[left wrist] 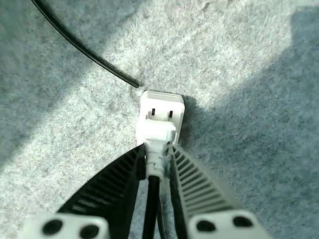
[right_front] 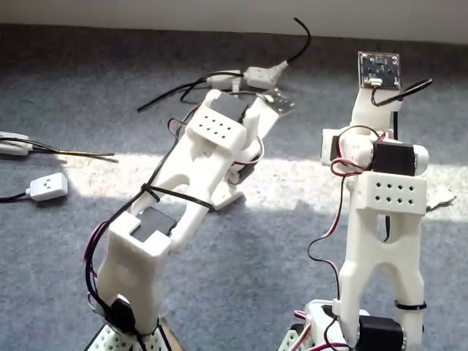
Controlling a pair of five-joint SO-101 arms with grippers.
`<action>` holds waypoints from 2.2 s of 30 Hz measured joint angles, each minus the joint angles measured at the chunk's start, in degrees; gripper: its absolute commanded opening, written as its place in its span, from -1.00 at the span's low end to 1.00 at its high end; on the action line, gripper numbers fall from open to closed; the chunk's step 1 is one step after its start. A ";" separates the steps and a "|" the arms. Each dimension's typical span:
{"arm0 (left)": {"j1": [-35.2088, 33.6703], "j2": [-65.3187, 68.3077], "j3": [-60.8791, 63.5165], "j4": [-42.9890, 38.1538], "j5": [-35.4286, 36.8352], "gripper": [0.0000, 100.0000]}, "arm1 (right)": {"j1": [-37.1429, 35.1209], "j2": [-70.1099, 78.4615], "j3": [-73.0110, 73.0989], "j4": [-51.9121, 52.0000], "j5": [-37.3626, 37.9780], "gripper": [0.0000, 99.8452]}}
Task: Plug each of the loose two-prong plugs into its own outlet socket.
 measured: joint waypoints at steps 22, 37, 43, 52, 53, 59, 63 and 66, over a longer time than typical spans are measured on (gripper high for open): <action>4.04 0.35 -0.35 1.32 -0.09 -0.99 | -0.09 0.00 0.00 0.00 0.00 -0.99; 0.97 7.82 -1.23 0.79 -0.97 -0.99 | -0.09 0.00 0.00 0.00 0.00 -0.99; 0.88 10.73 -1.41 0.44 -1.49 -0.99 | -0.09 0.00 0.00 0.00 0.00 -0.99; 0.79 14.51 -1.76 -3.43 -1.58 -0.99 | -0.09 0.00 0.00 0.00 0.00 -0.99; 0.97 14.68 -1.85 -3.52 -1.58 -0.99 | -0.09 0.00 0.00 0.00 0.00 -0.99; -0.09 14.95 -1.85 -2.99 -1.58 -0.99 | -0.09 0.00 0.00 0.00 0.00 -0.99; -0.26 16.26 -1.93 -2.73 -3.43 -0.93 | -0.09 0.00 0.00 0.00 0.00 -0.99; -0.35 16.44 -3.08 -2.29 -4.13 -0.76 | -0.09 0.00 0.00 0.00 0.00 -0.99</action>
